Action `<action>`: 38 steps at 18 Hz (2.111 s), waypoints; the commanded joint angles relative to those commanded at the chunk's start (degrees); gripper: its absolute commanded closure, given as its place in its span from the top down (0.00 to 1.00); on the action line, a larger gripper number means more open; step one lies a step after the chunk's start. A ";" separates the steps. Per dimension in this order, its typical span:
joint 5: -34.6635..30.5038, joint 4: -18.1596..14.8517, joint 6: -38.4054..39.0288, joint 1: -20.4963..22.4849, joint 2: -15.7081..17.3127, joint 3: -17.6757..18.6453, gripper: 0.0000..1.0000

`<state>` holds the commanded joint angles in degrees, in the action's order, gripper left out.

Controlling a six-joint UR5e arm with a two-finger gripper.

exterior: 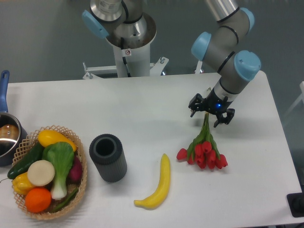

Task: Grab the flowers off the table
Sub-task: 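Lower the open gripper around the green tulip stems and close it, then lift the gripped tulip stems up off the table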

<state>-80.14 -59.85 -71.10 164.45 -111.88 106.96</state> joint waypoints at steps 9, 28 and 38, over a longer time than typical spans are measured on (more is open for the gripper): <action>-2.21 0.09 0.09 -0.44 -0.18 -0.09 0.87; 0.16 0.44 0.53 0.00 -0.62 -0.70 0.26; 2.71 -0.09 0.61 0.35 2.28 -1.76 0.26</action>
<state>-77.44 -59.94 -70.49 164.80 -109.61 105.21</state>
